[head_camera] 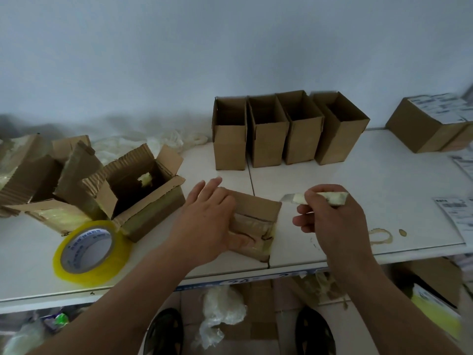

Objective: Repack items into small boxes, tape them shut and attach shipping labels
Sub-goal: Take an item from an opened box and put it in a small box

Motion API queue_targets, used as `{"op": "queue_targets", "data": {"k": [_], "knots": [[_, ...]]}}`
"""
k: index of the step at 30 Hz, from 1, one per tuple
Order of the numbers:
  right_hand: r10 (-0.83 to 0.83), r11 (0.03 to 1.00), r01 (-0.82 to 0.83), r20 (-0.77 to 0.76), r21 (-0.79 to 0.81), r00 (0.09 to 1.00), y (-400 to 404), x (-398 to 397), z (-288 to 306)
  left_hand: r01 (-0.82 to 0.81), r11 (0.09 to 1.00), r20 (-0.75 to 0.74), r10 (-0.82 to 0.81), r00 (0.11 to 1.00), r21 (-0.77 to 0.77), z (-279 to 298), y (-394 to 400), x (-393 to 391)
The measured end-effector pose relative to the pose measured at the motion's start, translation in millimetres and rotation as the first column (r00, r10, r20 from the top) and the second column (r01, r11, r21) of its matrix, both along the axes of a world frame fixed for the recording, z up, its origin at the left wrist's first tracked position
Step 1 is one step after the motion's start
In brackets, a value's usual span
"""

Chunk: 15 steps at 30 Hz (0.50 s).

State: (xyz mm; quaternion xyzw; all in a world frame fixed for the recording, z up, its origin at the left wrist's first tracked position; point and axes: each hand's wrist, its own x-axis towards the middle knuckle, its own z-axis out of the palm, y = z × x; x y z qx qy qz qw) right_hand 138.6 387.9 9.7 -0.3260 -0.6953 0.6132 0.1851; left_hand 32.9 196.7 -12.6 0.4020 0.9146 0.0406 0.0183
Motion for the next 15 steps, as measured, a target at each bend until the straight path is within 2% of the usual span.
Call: {"op": "queue_targets", "data": {"k": [6,9,15], "knots": [[0.012,1.000,-0.012,-0.002,0.012,1.000,0.2,1.3,-7.1,-0.048,0.996,-0.017,0.050,0.999,0.071,-5.1,1.6,-0.1],[0.029,1.000,-0.029,-0.008,0.002,1.000,-0.1,1.6,-10.2,-0.041,0.998,0.081,0.037,0.996,0.041,-0.5,-3.8,-4.6],[0.031,0.998,-0.033,-0.053,-0.048,0.998,-0.1,0.5,-13.5,-0.037,0.996,0.278,0.012,0.960,0.086,6.6,-12.6,-12.8]]}}
